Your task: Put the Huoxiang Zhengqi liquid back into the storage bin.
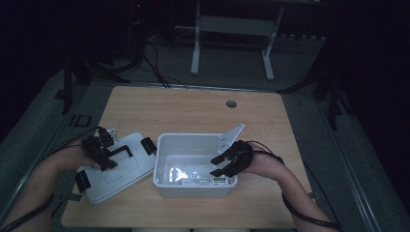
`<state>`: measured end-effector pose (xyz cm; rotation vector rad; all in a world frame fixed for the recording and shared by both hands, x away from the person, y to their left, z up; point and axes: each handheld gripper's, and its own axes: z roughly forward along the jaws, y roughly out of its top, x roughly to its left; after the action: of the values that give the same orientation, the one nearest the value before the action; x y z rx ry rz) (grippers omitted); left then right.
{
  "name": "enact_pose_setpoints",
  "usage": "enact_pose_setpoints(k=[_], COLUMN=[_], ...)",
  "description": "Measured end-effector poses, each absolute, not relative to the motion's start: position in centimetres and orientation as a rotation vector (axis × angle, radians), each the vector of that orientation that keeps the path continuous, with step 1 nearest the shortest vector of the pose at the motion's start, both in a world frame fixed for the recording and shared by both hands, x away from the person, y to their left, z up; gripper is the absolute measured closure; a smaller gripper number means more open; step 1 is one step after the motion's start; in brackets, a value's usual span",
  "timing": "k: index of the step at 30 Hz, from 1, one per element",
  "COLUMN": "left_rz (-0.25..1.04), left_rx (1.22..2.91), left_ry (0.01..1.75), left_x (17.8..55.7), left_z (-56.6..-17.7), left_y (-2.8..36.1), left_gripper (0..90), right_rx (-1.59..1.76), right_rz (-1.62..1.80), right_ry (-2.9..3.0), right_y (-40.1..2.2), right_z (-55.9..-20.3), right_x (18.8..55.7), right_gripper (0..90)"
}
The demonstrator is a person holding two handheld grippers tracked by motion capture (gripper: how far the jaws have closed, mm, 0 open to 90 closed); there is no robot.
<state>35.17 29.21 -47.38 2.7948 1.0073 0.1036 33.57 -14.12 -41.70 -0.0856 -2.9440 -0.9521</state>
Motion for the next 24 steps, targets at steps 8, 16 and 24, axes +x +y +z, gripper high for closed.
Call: enact_pose_setpoints(k=[8, 16, 24], left_rz=[0.106, 0.102, 0.091], left_rx=[2.794, 2.789, 2.775], left_ry=[1.011, 1.013, 0.997], left_x=[35.1, 35.1, 35.2], left_z=[-47.3, -47.5, -47.7], left_y=[29.2, 29.1, 29.0], left_gripper=[40.1, 40.1, 40.1], right_rx=[-0.236, -0.346, -0.588], right_rz=[-1.119, -1.198, -1.334], right_ry=[-2.946, -2.946, -2.897], right_y=[-17.6, -20.5, -24.6], right_z=[-40.3, -40.0, -41.0], right_x=[34.1, 34.4, 34.8], right_gripper=[51.5, 48.5, 29.1])
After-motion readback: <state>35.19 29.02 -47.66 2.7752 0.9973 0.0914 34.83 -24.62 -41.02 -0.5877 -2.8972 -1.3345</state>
